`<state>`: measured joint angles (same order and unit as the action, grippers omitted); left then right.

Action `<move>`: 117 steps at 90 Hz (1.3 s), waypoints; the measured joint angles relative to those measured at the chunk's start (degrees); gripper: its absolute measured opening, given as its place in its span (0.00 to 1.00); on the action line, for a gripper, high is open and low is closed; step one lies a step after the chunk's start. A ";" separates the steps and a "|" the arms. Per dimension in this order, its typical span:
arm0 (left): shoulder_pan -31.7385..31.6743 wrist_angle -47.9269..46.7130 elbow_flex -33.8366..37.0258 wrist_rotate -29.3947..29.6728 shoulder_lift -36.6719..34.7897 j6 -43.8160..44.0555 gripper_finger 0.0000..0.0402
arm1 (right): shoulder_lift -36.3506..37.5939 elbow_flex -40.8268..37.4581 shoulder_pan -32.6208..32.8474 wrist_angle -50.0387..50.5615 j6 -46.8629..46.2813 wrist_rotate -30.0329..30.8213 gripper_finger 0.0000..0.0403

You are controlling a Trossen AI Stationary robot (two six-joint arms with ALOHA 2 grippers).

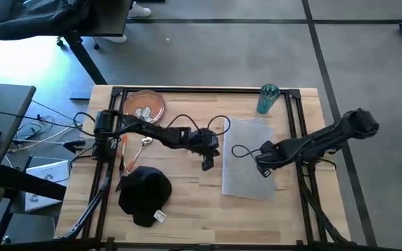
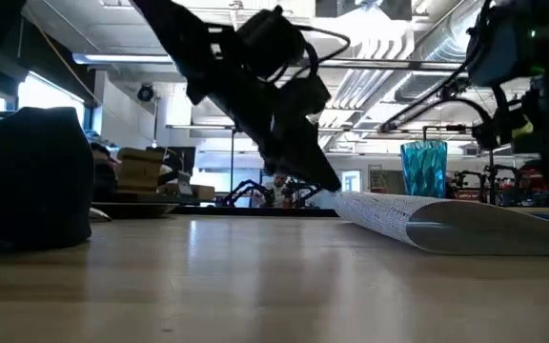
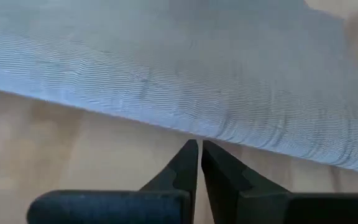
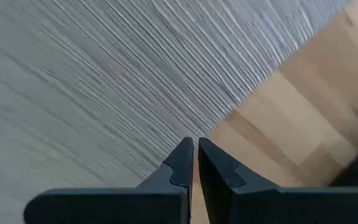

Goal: Set table place
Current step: Prepare the gray table mat

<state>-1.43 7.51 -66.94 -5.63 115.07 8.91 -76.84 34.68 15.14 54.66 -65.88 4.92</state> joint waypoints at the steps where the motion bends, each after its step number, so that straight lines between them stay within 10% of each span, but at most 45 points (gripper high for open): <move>1: 0.07 0.14 0.00 0.00 0.18 0.00 0.02 | -0.19 0.00 0.00 -0.24 -0.05 -0.26 0.01; 47: 0.42 -0.57 -0.04 -1.11 2.46 1.50 0.02 | -3.34 0.09 0.77 -27.50 0.62 6.29 0.01; 82: 0.47 -11.93 -0.80 -2.70 0.15 1.56 0.02 | -3.10 0.15 -0.20 -56.13 18.44 14.41 0.01; 101: 2.51 -25.97 -1.35 2.66 -10.66 0.55 0.02 | -2.09 0.17 -0.52 -53.36 23.78 11.56 0.01; 117: 4.37 -13.29 -1.31 3.10 -13.20 -0.72 0.02 | 5.09 0.17 0.99 -34.61 14.20 4.71 0.01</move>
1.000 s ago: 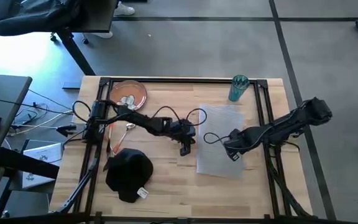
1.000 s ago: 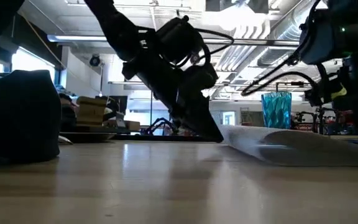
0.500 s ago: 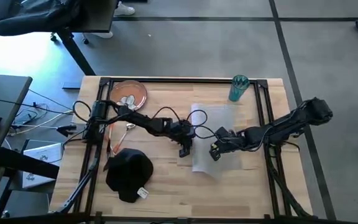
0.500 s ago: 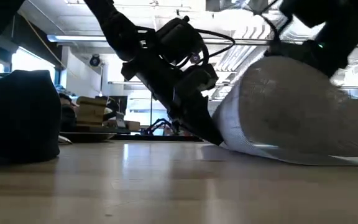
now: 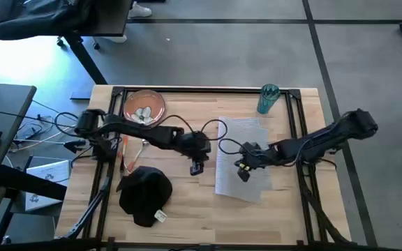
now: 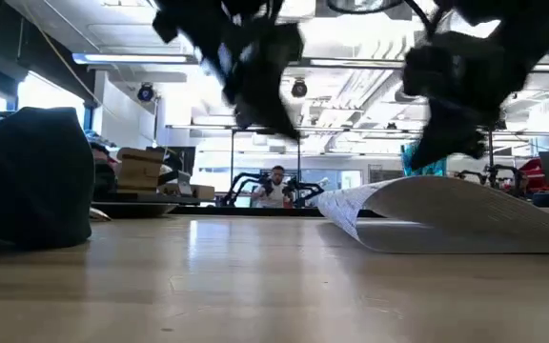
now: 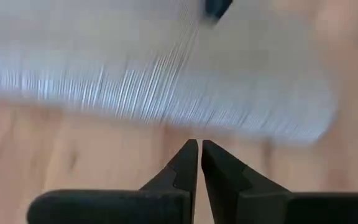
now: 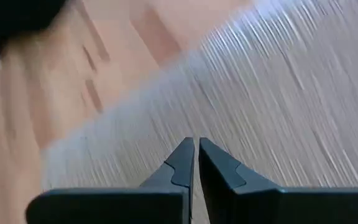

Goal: Set table place
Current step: Prepare the gray table mat

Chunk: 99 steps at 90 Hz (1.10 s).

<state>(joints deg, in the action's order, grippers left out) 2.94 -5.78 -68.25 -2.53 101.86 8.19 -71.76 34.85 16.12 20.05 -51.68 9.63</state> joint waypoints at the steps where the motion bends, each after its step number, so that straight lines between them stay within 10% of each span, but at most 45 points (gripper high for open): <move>1: 0.10 1.10 0.00 -0.21 0.17 -0.07 0.02 | 0.48 0.00 0.33 1.15 -0.84 -0.31 0.01; 36: 0.44 10.59 -10.09 -5.74 18.80 -0.97 0.02 | -0.96 -4.09 12.62 14.99 -21.33 -1.66 0.01; 99: -0.99 -37.69 -14.01 9.09 16.98 -2.94 0.02 | -6.26 -4.55 19.38 15.81 -30.78 2.01 0.01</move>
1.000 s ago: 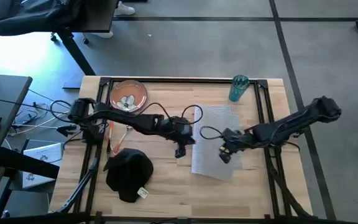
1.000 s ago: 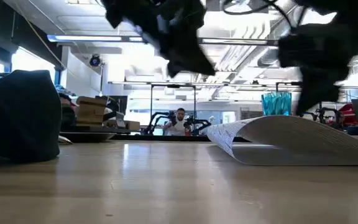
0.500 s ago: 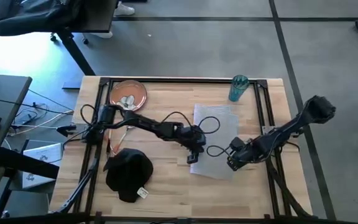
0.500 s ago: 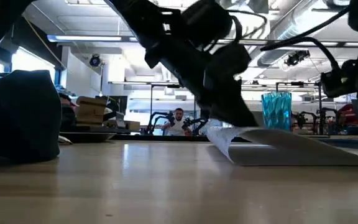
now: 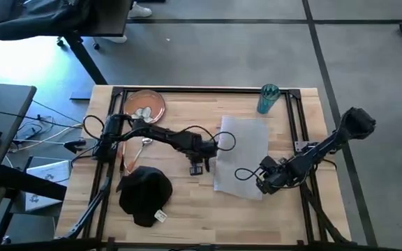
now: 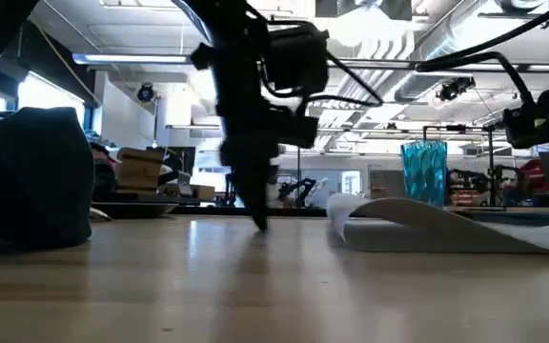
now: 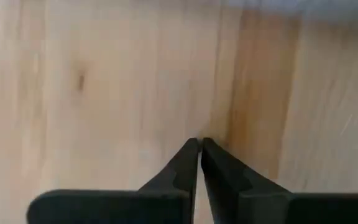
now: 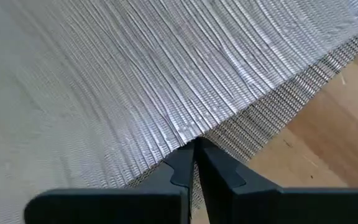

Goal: Set table place
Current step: Prepare the gray table mat

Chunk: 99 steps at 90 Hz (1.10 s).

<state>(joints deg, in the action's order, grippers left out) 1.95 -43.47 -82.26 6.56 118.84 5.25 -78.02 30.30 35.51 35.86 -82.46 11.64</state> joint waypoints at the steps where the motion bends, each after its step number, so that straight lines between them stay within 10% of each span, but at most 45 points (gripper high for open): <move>1: 0.15 -0.06 0.07 -0.02 -0.23 0.22 0.02 | 0.00 0.00 0.00 -0.04 -0.01 0.01 0.01; 23: 3.27 21.25 -0.15 -2.44 -7.14 0.08 0.02 | -0.25 -0.20 0.33 -4.60 3.60 6.07 0.01; 50: 2.40 36.17 0.11 -9.52 3.23 -0.48 0.02 | 0.39 0.59 0.17 -12.76 10.64 15.97 0.01; 99: 2.38 35.34 -5.53 -11.97 5.82 -0.93 0.02 | -0.11 0.72 -11.43 -29.86 33.53 21.26 0.01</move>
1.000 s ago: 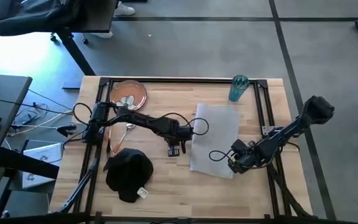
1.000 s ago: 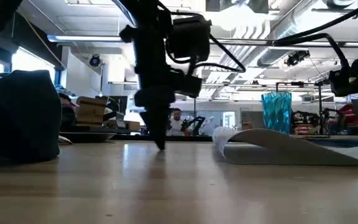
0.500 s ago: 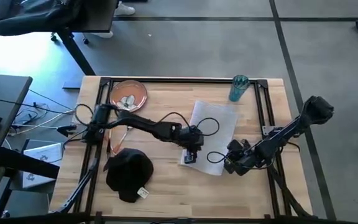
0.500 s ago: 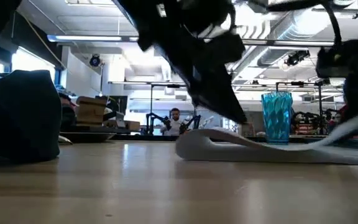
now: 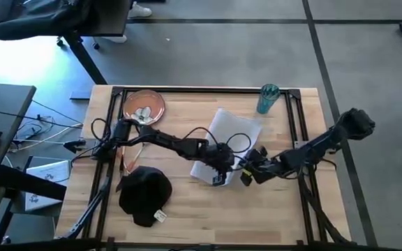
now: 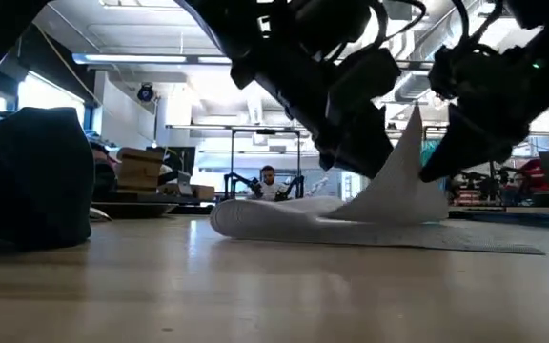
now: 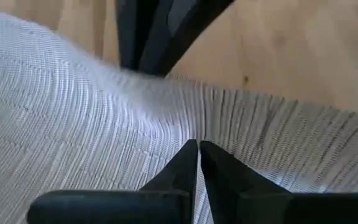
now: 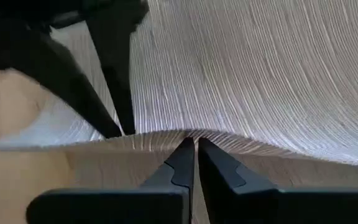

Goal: Set table place
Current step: Prepare the gray table mat

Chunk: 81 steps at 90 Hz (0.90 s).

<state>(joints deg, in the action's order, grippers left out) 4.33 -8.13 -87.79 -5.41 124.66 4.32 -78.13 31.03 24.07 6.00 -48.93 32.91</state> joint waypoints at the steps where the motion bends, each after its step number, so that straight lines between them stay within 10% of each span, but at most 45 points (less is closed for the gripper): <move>1: -0.04 -0.68 -0.21 -0.01 0.00 0.00 0.02 | 0.00 0.00 -0.09 0.10 0.10 0.00 0.01; 29: -0.87 -18.15 -6.86 14.80 -3.03 6.58 0.07 | 0.11 0.02 -0.95 2.00 0.50 0.01 0.01; 81: 3.82 -22.09 -6.96 4.32 -5.43 2.67 0.25 | 0.13 0.02 -0.96 2.40 -0.33 0.28 0.01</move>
<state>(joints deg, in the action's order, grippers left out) 8.15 -30.22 -94.75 -1.09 119.23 6.99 -78.00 31.05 23.11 8.40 -49.25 33.19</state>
